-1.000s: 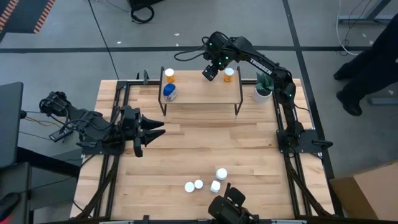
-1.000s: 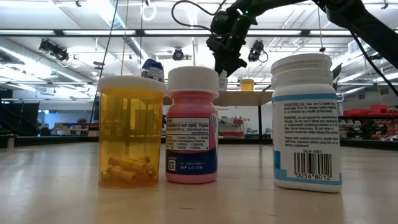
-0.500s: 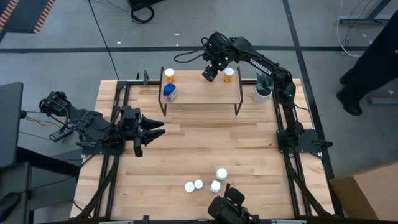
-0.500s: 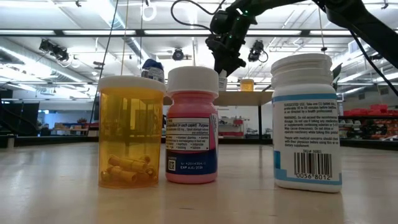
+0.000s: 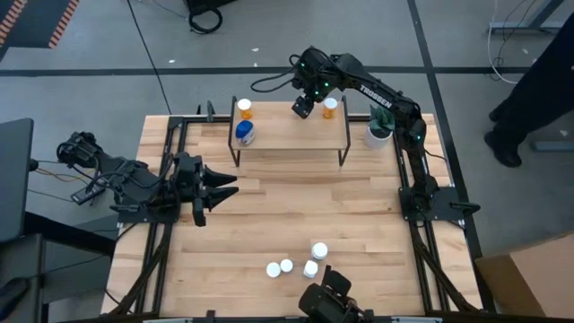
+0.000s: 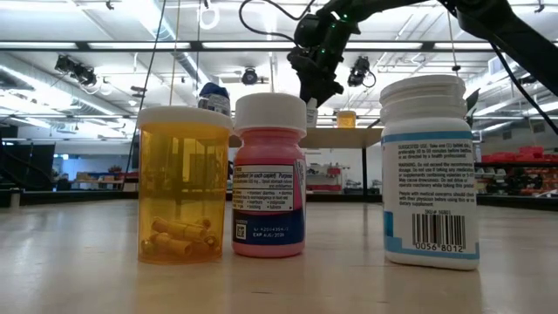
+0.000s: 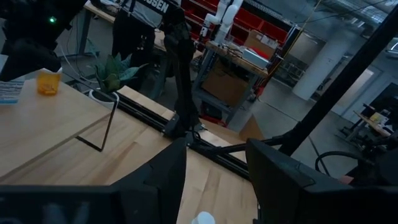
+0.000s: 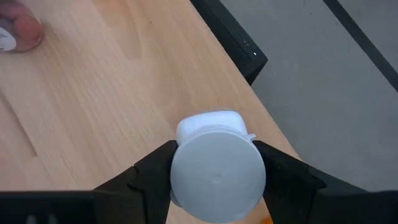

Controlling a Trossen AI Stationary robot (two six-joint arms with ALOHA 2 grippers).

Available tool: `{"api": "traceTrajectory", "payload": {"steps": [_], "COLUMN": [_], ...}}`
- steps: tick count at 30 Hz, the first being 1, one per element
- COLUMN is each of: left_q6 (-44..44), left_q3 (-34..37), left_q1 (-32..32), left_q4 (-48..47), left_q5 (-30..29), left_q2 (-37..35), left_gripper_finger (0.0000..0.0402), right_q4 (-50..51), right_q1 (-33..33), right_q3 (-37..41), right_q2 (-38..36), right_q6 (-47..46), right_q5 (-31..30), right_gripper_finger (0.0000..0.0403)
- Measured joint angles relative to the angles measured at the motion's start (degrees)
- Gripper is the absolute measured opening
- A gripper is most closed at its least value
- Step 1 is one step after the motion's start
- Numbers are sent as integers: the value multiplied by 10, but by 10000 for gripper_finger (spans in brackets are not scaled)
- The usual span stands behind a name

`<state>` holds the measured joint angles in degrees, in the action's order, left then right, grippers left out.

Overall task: Pick and place medicine bottles onto shelf by color
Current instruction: Put the top blue and white bottle on the shelf, then put the white bottle on the shelf

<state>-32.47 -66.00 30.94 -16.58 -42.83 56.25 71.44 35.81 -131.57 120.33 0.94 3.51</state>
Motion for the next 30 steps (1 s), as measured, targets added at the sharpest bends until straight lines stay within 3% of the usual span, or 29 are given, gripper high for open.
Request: {"api": "traceTrajectory", "payload": {"steps": [13, 30], "left_q6": [-3, -5], "left_q3": [0, 0], "left_q1": [0, 1], "left_q4": [0, 0], "left_q5": [0, 0], "left_q2": [0, 0], "left_gripper_finger": [173, 174], "right_q4": [-5, -3], "right_q1": [0, -1], "right_q3": [0, -1], "right_q2": [0, -2], "right_q6": [19, 21], "right_q5": [-4, -12], "right_gripper_finger": [216, 253]}}
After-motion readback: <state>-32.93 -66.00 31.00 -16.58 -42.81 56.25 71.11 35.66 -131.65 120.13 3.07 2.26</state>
